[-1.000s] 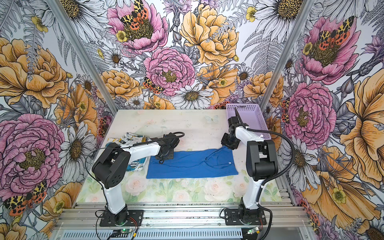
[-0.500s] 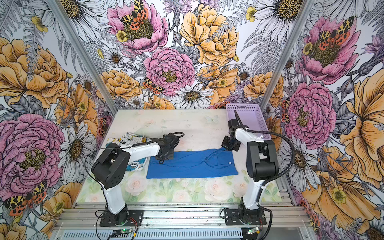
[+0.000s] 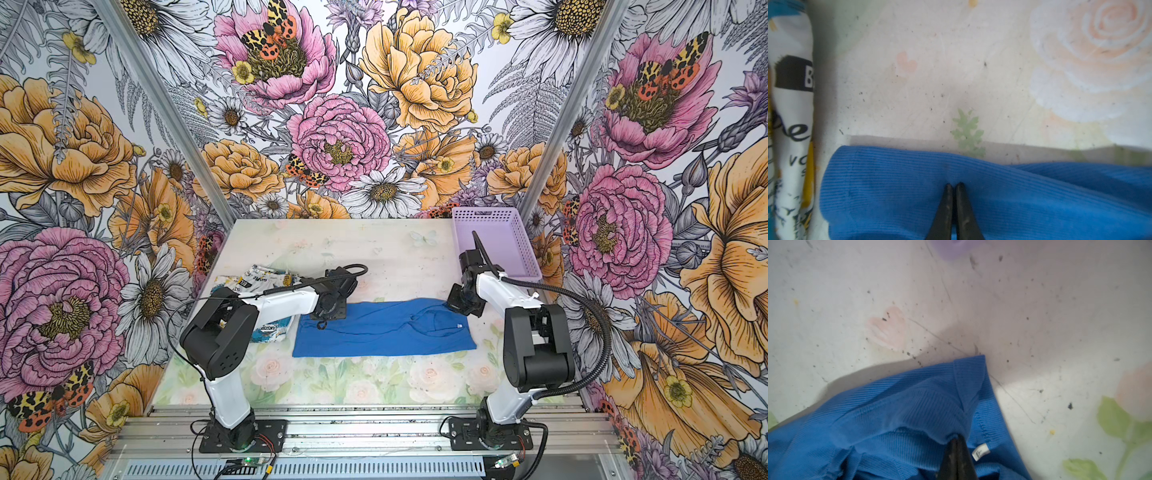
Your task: Fold and stack the mixed laundry pile
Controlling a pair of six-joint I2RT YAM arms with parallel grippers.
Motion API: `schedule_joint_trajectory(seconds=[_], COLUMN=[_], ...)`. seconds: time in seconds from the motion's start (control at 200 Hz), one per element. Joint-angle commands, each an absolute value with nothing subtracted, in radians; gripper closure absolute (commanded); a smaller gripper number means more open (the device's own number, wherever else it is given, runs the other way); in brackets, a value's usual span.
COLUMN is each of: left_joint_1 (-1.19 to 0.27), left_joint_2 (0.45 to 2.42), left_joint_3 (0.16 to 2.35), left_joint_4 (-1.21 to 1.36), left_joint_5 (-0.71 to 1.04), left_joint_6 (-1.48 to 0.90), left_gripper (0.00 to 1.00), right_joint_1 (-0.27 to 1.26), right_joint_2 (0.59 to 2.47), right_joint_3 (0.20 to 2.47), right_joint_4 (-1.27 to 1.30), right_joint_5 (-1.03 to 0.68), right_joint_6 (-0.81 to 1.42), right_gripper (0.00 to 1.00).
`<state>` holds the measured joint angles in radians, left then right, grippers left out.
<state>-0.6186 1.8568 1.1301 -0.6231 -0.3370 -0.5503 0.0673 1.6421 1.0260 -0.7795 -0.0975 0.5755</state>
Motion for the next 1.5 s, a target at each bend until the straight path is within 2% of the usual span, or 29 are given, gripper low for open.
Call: schedule_joint_trajectory(seconds=[0.0,0.21,0.385,0.525,0.751,1.081,1.341,1.491], left_joint_1=[-0.594,-0.594,-0.594,-0.594,-0.594,-0.588,-0.579,-0.576], left_joint_2=[1.908,1.910,1.899,1.896,1.900,1.910,1.909,1.910], left_joint_3=[1.065,1.058,1.059,1.062,1.071,1.064,1.048,1.036], left_joint_4=[-0.751,-0.752,-0.753,-0.752,-0.752,-0.752,-0.750,-0.750], left_joint_5=[-0.341,-0.344,-0.346,-0.348,-0.348,-0.344,-0.340,-0.338], left_joint_6=[-0.563,-0.562,-0.555,-0.551,-0.543,-0.546,-0.544,-0.537], left_gripper=[0.92,0.92,0.93,0.93,0.93,0.93,0.93,0.93], right_joint_1=[0.079,0.078,0.074,0.074,0.073,0.089,0.098,0.096], right_joint_2=[1.620,1.630,1.541,1.527,1.641,1.760,1.681,1.682], right_joint_3=[1.001,0.965,1.019,1.104,1.196,1.211,1.056,1.011], right_joint_4=[-0.734,-0.735,-0.803,-0.854,-0.818,-0.751,-0.739,-0.734], right_joint_5=[-0.078,-0.083,-0.127,-0.119,-0.097,-0.072,-0.055,-0.001], right_joint_6=[0.554,0.533,0.534,0.529,0.546,0.513,0.507,0.506], right_gripper=[1.00,1.00,0.84,0.80,0.74,0.74,0.85,0.86])
